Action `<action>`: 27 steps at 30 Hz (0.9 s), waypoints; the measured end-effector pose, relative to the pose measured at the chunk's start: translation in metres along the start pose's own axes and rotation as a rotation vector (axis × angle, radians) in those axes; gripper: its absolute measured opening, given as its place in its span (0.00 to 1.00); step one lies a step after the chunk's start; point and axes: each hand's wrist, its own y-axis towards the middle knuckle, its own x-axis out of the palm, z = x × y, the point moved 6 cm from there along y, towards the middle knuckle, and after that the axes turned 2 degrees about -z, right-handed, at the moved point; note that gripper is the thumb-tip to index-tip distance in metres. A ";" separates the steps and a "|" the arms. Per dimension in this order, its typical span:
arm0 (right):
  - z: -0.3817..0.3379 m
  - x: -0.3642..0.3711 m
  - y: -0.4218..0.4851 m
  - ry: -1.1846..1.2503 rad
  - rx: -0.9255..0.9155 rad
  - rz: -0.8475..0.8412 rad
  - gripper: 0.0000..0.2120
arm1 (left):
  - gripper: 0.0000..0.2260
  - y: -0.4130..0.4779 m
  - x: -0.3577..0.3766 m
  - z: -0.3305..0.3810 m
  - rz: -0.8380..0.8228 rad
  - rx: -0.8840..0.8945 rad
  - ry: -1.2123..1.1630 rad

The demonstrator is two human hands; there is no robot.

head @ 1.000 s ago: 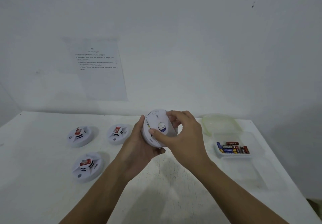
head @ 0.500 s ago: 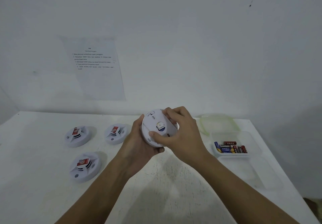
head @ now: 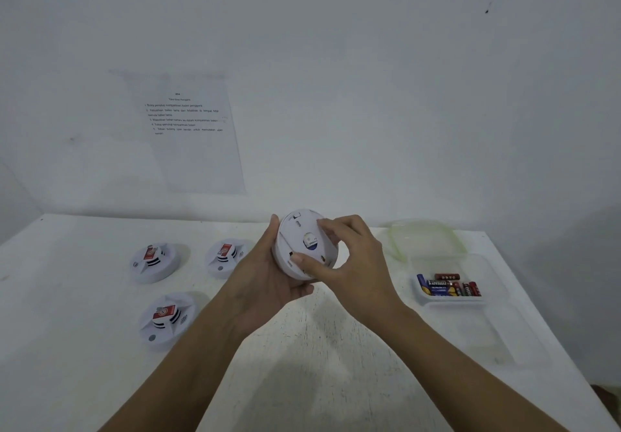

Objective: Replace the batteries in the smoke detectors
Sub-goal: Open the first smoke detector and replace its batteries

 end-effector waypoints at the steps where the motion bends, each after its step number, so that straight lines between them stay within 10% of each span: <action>1: 0.001 0.001 0.000 -0.001 0.003 -0.006 0.30 | 0.29 -0.001 0.000 -0.002 -0.006 -0.015 0.009; 18: 0.013 0.014 -0.012 0.120 0.126 -0.034 0.24 | 0.14 -0.017 -0.013 -0.003 -0.017 0.131 0.146; 27: 0.005 0.011 -0.003 0.118 0.043 -0.042 0.26 | 0.41 -0.025 -0.016 0.005 -0.047 0.270 0.581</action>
